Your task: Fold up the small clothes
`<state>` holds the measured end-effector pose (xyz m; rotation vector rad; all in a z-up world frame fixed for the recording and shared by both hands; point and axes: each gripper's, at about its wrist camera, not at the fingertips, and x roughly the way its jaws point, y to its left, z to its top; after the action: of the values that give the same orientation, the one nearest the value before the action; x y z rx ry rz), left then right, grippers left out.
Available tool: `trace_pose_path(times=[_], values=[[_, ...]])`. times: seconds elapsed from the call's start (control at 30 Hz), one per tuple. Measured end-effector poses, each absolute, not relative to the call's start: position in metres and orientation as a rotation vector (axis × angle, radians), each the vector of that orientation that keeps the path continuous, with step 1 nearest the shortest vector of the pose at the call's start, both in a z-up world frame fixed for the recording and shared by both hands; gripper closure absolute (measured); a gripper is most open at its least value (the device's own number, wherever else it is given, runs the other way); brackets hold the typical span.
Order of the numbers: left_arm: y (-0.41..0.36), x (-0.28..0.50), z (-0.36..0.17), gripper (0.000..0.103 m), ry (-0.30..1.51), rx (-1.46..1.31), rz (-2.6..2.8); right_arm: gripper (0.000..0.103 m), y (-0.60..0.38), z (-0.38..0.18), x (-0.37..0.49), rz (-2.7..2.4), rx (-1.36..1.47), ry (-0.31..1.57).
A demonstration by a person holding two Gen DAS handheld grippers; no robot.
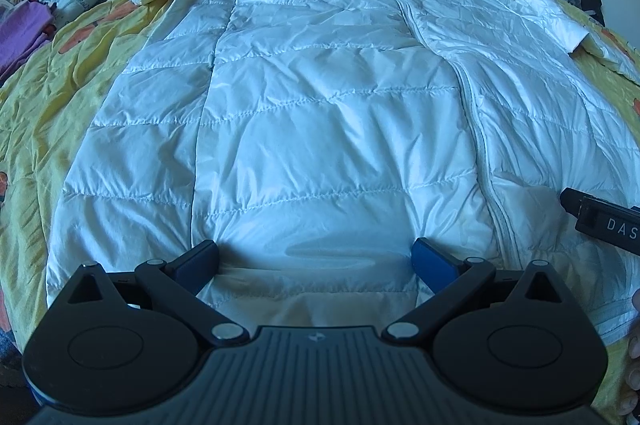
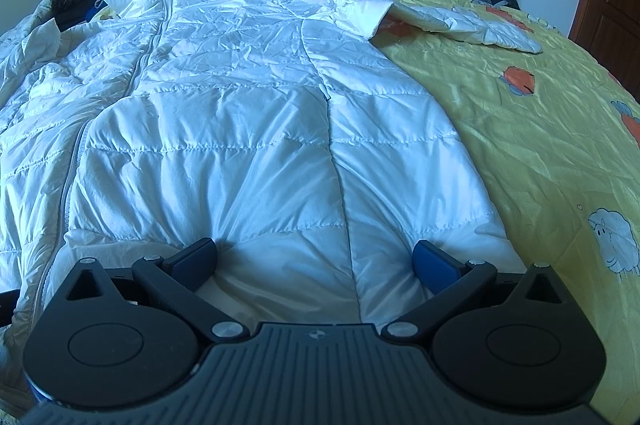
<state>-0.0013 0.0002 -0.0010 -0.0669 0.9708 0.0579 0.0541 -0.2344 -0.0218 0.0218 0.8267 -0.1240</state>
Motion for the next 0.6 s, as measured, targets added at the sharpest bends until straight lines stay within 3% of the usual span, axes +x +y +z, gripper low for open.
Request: trace_pose_path(times=[0.6], values=[[-0.0001,-0.0018,-0.0008,0.0,0.963,-0.062,0.056,0.0,-0.2345,-0.0219,0.0511,-0.124,0.02,0.819]])
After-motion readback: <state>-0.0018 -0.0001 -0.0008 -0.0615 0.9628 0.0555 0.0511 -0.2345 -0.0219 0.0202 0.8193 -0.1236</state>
